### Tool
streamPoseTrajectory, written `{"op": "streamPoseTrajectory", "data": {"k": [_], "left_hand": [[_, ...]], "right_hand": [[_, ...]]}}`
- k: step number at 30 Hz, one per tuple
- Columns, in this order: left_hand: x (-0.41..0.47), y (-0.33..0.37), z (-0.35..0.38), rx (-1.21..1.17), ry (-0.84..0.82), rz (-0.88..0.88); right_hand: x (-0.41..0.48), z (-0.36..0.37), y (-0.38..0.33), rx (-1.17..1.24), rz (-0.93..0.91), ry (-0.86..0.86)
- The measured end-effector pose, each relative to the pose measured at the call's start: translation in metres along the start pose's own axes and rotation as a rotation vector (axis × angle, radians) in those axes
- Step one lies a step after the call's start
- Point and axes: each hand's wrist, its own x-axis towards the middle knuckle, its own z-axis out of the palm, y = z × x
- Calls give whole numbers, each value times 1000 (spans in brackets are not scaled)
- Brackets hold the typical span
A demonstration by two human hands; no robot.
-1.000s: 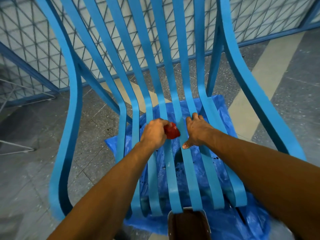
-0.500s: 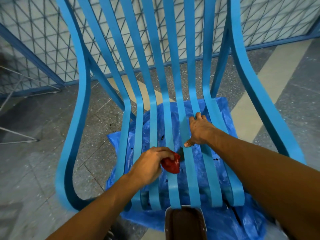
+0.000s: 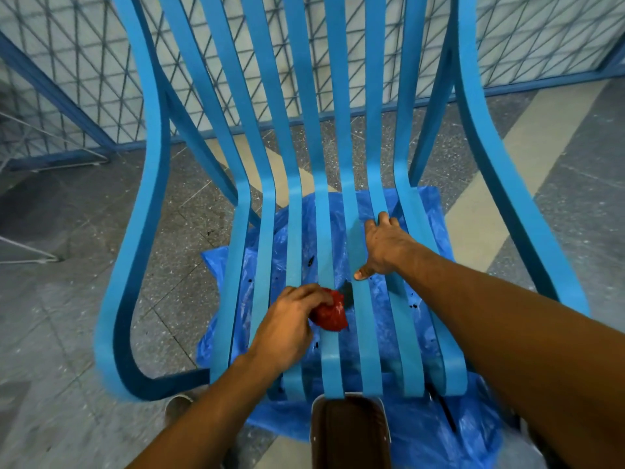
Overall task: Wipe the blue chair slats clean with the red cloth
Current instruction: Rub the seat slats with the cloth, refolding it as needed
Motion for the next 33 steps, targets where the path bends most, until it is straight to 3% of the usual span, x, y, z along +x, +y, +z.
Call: {"op": "streamPoseTrajectory", "data": {"k": [5, 9, 12, 19, 23, 28, 31, 33], "left_hand": [[-22, 5, -7, 65, 13, 86], [-52, -3, 4, -174, 258, -150], [-68, -2, 11, -224, 367, -294], [-70, 7, 10, -81, 216, -223], [-66, 4, 4, -287, 358, -372], [-58, 2, -2, -625, 558, -666], [-56, -6, -5, -611, 559, -704], [-60, -8, -3, -495, 556, -652]], "right_hand": [[-2, -1, 1, -6, -2, -3], [-3, 0, 2, 7, 4, 6], [-4, -3, -1, -2, 3, -1], [-7, -7, -4, 18, 10, -11], [-11, -2, -2, 116, -5, 36], [-19, 8, 2, 263, -70, 112], [-26, 10, -8, 225, -211, 196], [-29, 13, -19, 254, -302, 141]]}}
